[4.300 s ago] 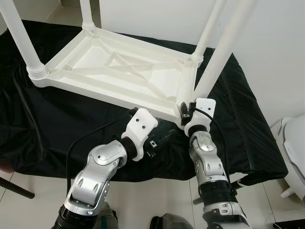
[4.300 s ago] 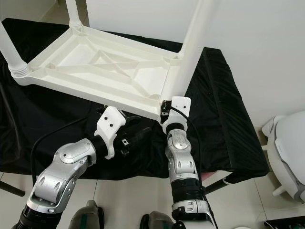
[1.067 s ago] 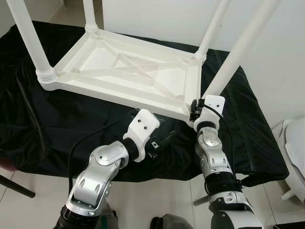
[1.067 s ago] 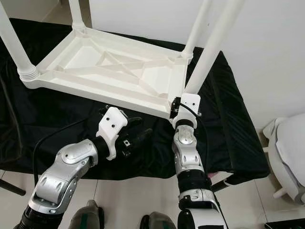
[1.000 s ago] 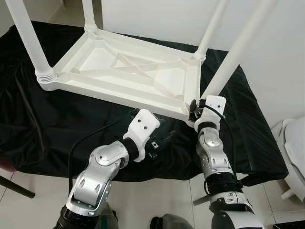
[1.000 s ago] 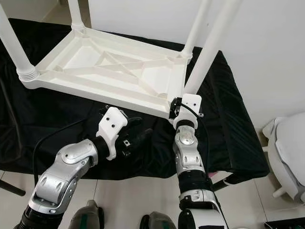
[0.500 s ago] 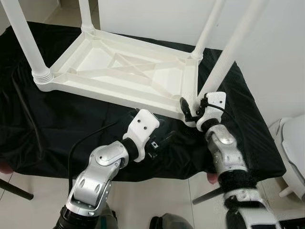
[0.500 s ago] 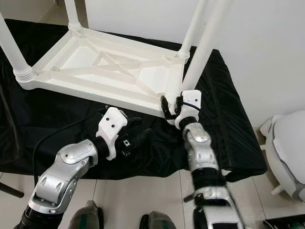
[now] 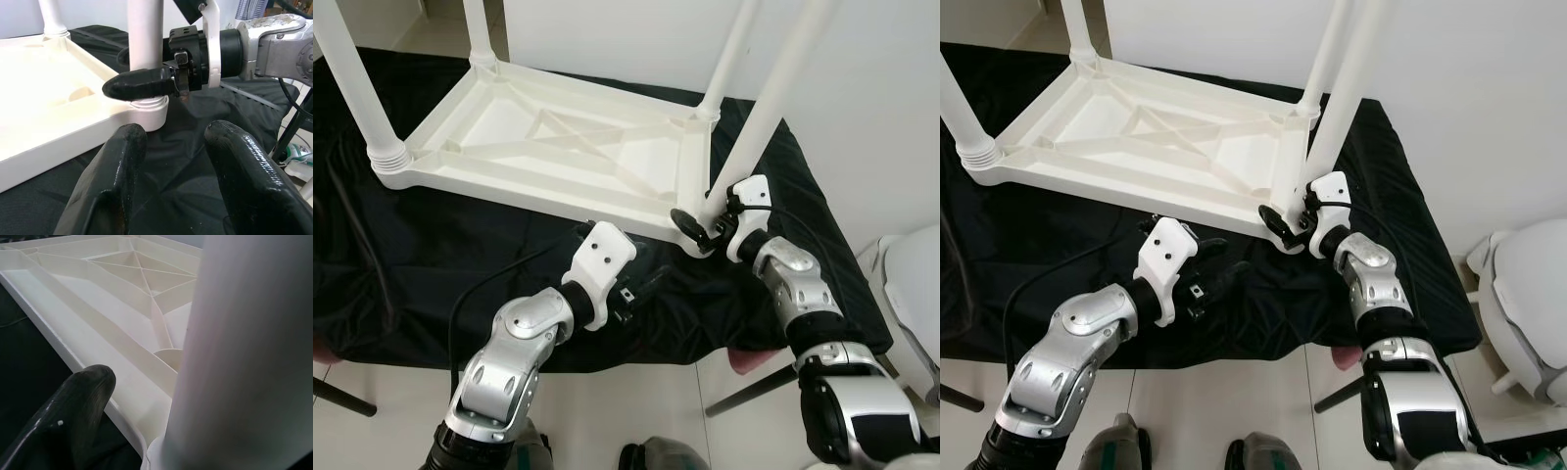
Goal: Building children table
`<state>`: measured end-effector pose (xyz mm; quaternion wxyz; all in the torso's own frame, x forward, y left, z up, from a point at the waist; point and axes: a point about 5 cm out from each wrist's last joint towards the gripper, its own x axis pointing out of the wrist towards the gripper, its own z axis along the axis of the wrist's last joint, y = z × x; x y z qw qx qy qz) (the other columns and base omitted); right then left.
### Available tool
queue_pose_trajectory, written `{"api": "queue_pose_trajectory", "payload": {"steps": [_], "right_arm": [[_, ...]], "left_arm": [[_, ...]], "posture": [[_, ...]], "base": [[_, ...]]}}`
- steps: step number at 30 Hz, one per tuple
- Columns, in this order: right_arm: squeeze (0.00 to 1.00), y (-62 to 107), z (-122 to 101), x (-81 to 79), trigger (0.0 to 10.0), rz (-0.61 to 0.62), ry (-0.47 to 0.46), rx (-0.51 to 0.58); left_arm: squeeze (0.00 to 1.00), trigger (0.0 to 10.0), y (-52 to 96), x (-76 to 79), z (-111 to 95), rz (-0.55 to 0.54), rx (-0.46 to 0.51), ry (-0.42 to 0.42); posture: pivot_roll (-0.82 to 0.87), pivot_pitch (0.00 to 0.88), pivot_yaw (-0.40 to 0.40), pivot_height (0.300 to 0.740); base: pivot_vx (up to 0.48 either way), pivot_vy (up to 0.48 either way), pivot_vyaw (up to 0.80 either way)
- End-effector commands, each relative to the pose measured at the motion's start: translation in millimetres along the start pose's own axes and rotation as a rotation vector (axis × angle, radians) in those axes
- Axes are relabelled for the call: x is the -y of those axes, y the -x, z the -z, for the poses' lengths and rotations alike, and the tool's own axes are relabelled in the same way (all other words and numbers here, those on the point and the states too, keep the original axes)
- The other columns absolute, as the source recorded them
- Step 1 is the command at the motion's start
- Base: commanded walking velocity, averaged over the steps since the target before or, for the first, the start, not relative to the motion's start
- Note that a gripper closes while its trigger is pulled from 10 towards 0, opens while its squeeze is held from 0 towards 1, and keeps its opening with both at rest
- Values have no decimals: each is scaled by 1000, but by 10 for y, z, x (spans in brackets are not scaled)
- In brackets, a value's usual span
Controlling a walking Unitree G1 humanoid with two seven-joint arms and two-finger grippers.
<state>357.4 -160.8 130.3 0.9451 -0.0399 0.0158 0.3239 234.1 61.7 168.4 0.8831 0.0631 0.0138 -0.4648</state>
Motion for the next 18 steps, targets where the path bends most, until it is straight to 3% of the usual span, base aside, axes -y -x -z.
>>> {"api": "queue_pose_trajectory", "payload": {"steps": [1,2,3,18], "right_arm": [[0,-52,92,-87,10000,-60,-23,-44],[0,-52,92,-87,10000,-60,-23,-44],[0,-69,98,-94,0,-63,-34,-46],[0,-84,136,-108,314,-64,-57,-23]], "left_arm": [[0,10000,-2,-39,-36,-92,4,-11],[0,10000,-2,-39,-36,-92,4,-11],[0,10000,-2,-43,-38,-94,4,-11],[0,10000,8,-35,-43,-102,6,-6]], "posture": [[43,15,-110,740],[43,15,-110,740],[47,17,-111,740],[48,25,-113,740]], "base": [[0,0,0],[0,0,0],[0,0,0],[0,0,0]]}}
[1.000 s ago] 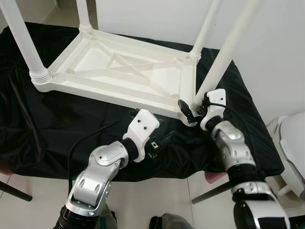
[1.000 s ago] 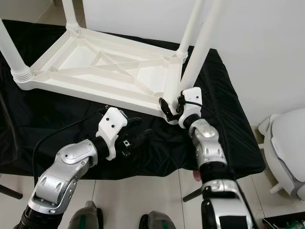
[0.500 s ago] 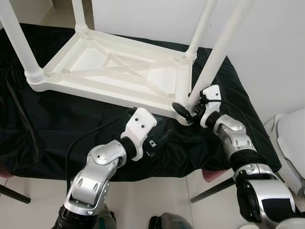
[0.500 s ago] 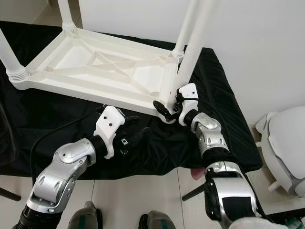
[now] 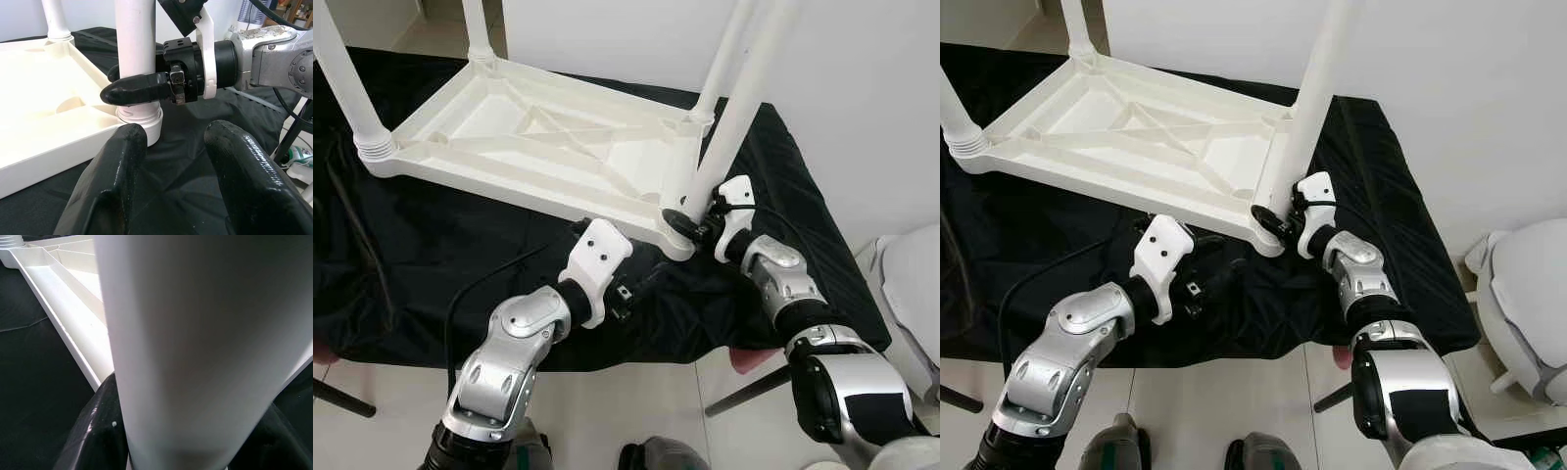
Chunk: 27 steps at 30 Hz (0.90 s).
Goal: Building children table
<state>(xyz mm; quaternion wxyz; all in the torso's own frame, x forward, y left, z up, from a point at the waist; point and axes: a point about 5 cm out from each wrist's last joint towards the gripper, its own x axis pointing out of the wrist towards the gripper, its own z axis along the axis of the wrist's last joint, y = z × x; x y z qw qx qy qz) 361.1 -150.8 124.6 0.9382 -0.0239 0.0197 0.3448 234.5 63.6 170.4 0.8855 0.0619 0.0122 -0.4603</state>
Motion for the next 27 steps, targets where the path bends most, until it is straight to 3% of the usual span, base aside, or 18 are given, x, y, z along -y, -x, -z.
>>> {"api": "queue_pose_trajectory", "payload": {"steps": [1,2,5,6,8,11,13,14,16,19,20,23,24,27], "right_arm": [[0,9,88,-45,314,-18,-26,-27],[0,3,88,-48,10000,-1,-22,-22],[0,-15,92,-49,10000,60,-24,-16],[0,-41,99,-55,10000,148,-35,-10],[0,-56,105,-58,10000,209,-44,-7],[0,-128,56,-169,10000,295,-37,36],[0,-172,-7,-229,10000,466,-48,59],[0,-172,-7,-229,10000,466,-48,59],[0,-171,-28,-275,10000,607,-59,56],[0,-171,-28,-275,10000,607,-59,56],[0,-164,-30,-314,10000,669,-65,53],[0,-168,-32,-384,10000,699,-73,46],[0,-180,-43,-478,10000,683,-65,49],[0,-108,-51,-491,10000,704,-22,50]], "left_arm": [[0,10000,-7,-19,-25,-92,3,-7],[0,10000,-8,-18,-25,-91,4,-6],[0,10000,-12,-16,-22,-91,4,-4],[0,10000,-18,-10,-20,-89,6,-1],[0,10000,-23,-6,-19,-88,6,2],[0,10000,-43,7,-21,-82,10,4],[0,10000,-55,13,-22,-76,11,6],[0,10000,-55,13,-22,-76,11,6],[0,10000,-56,16,-22,-73,12,6],[0,10000,-56,16,-22,-73,12,6],[0,10000,-59,17,-22,-72,12,5],[0,10000,-62,18,-21,-73,12,5],[0,10000,-61,20,-20,-75,13,6],[0,10000,-54,29,-15,-79,12,8]], "posture": [[48,25,-113,740],[44,28,-115,740],[42,29,-117,740],[29,30,-118,740],[29,30,-118,740],[26,32,-118,740],[16,34,-116,740],[16,34,-116,740],[15,34,-116,740],[15,34,-116,740],[18,32,-122,740],[25,30,-127,740],[27,28,-129,740],[34,23,-136,740]], "base": [[0,0,0],[0,0,0],[0,0,0],[0,0,0],[0,0,0],[0,0,0],[0,0,0],[0,0,0],[0,0,0],[0,0,0],[0,0,0],[0,0,0],[0,0,0],[0,0,0]]}}
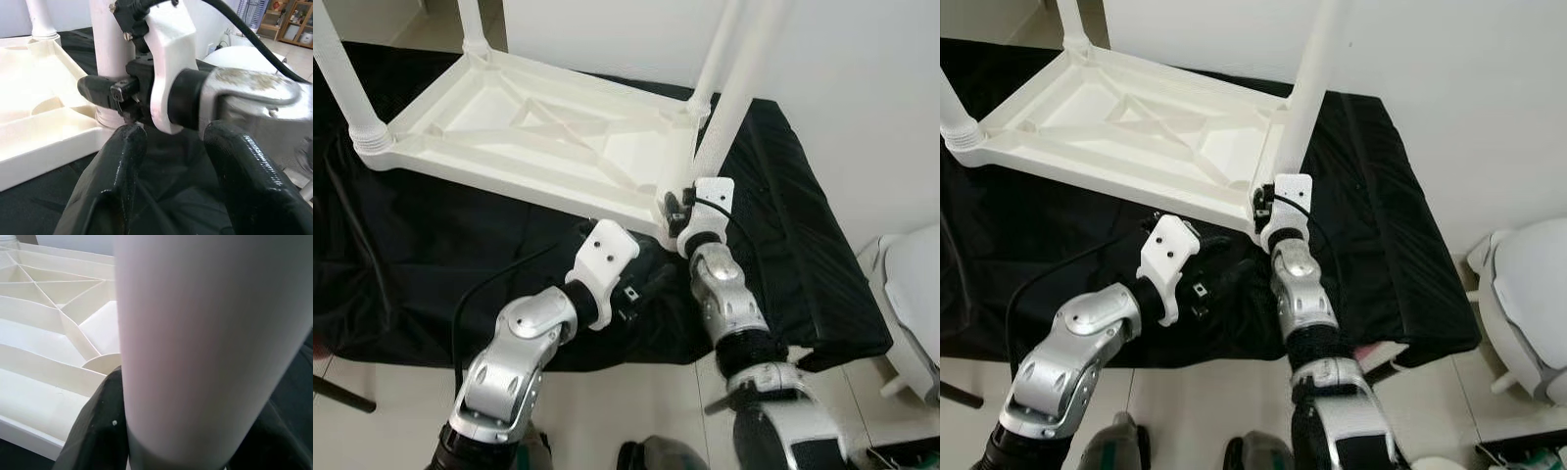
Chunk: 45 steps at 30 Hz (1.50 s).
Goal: Building children table
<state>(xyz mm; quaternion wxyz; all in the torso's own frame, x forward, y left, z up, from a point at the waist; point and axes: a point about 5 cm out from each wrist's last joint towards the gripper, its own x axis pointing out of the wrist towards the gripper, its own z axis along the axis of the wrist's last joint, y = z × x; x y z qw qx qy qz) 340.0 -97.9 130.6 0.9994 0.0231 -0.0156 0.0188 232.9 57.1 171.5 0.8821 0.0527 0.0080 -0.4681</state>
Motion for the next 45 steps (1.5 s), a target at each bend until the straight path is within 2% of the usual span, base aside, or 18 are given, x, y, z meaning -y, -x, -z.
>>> {"api": "queue_pose_trajectory", "payload": {"steps": [1,3,5,6,13,18,19,21,24,25,27,30,31,36,37,45], "right_arm": [[0,27,26,82,10000,36,68,-14],[0,61,38,205,10000,82,101,-14],[0,71,46,241,10000,94,106,-17],[1000,104,36,260,10000,85,92,-13],[1000,259,31,343,10000,82,90,4],[1000,238,57,351,10000,11,58,-12],[0,210,72,341,10000,-58,47,-18],[0,155,75,347,10000,-171,39,-26],[0,131,68,358,10000,-211,37,-29],[0,47,41,422,10000,-275,52,-31],[0,47,41,422,10000,-275,52,-31],[0,-49,8,478,10000,-337,94,-34],[0,-90,-3,458,10000,-406,118,-40],[0,-105,5,378,10000,-527,157,-46],[0,-97,41,314,10000,-626,191,-73],[0,-114,120,270,10000,-754,188,-123]], "left_arm": [[0,10000,-11,-20,5,-96,-5,-5],[0,10000,-7,-15,11,-98,-7,-5],[0,10000,-5,-14,12,-98,-7,-5],[0,10000,-2,-17,8,-100,-7,-6],[0,10000,-2,-6,18,-97,-8,-3],[0,10000,-7,-11,14,-93,-6,-5],[0,10000,-11,-12,13,-91,-6,-6],[0,10000,-15,-13,12,-88,-6,-7],[0,10000,-16,-13,12,-87,-6,-8],[0,10000,-18,-18,9,-84,-6,-10],[0,10000,-18,-18,9,-84,-6,-10],[0,10000,-20,-29,3,-84,-6,-13],[0,10000,-19,-35,0,-85,-6,-14],[0,10000,-21,-46,-8,-90,-6,-17],[0,10000,-20,-56,-15,-97,-4,-21],[0,10000,-13,-69,-36,-116,4,-21]], "posture": [[34,23,-136,740],[37,21,-139,740],[37,21,-139,740],[37,21,-139,740],[33,14,-140,740],[31,11,-138,740],[29,6,-133,740],[27,5,-131,740],[27,5,-131,740],[28,3,-128,740],[28,3,-128,740],[28,8,-118,740],[28,8,-118,740],[32,13,-116,740],[39,17,-119,740],[57,22,-127,740]], "base": [[0,0,0],[0,0,0],[0,0,0],[0,0,0],[0,0,0],[0,0,0],[0,0,0],[0,0,0],[0,0,0],[0,0,0],[0,0,0],[0,0,0],[0,0,0],[0,0,0],[0,0,0],[0,0,0]]}}
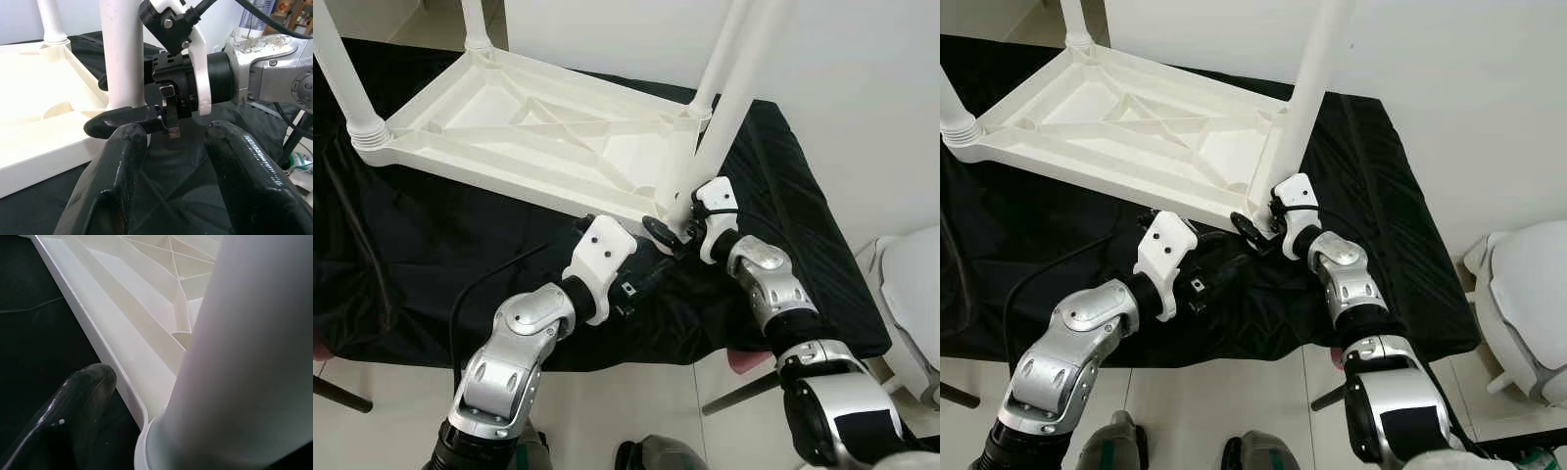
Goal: Building children table
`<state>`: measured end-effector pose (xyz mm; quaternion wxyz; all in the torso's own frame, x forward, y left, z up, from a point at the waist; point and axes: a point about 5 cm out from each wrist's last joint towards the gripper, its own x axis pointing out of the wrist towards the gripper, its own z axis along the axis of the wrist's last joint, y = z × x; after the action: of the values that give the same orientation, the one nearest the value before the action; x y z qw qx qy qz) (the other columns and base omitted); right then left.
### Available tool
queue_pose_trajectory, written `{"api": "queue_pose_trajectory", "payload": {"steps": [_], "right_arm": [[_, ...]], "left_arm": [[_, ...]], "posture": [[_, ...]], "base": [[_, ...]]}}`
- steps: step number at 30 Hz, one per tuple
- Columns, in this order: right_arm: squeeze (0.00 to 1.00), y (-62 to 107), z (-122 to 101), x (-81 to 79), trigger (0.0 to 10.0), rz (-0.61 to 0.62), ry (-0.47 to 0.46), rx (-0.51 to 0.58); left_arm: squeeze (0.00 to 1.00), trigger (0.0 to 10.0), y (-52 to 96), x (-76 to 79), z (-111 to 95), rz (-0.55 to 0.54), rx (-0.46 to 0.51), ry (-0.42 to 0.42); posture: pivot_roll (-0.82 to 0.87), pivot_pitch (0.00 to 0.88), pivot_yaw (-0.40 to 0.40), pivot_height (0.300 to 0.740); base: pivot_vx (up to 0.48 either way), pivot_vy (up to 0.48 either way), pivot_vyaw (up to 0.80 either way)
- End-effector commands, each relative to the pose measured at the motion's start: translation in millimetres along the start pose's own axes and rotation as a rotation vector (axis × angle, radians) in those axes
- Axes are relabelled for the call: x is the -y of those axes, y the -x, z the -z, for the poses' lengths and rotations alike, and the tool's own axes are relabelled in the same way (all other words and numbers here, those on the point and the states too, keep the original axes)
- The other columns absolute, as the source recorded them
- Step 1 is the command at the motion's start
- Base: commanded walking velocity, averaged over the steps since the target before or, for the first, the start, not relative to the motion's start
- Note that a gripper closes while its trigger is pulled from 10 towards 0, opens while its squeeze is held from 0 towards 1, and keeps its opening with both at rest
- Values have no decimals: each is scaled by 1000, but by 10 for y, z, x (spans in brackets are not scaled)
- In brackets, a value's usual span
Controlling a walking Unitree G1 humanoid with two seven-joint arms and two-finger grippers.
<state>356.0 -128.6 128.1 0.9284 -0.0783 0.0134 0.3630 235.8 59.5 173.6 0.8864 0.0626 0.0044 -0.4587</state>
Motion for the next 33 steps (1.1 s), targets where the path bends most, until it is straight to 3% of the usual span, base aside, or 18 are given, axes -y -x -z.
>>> {"api": "queue_pose_trajectory", "payload": {"steps": [1,7,8,26,27,33], "right_arm": [[0,-17,101,-65,10000,-50,-14,-36],[0,-18,134,-29,10000,-37,-41,-43],[0,-2,179,-1,0,-4,-74,-56],[0,114,276,35,0,60,-145,-13],[0,142,270,59,10000,176,-148,4],[0,194,225,63,10000,311,-133,35]], "left_arm": [[0,10000,-18,-30,-20,-95,8,0],[0,10000,-13,-28,-15,-96,6,0],[0,10000,-23,-25,-19,-92,8,1],[0,10000,-23,-2,-18,-83,7,6],[0,10000,-21,3,-16,-83,7,9],[0,10000,-17,11,-12,-82,6,12]], "posture": [[57,22,-127,740],[50,26,-124,740],[50,26,-124,740],[37,37,-120,740],[36,40,-123,740],[33,41,-123,740]], "base": [[0,0,0],[0,0,0],[0,0,0],[0,0,0],[0,0,0],[0,0,0]]}}
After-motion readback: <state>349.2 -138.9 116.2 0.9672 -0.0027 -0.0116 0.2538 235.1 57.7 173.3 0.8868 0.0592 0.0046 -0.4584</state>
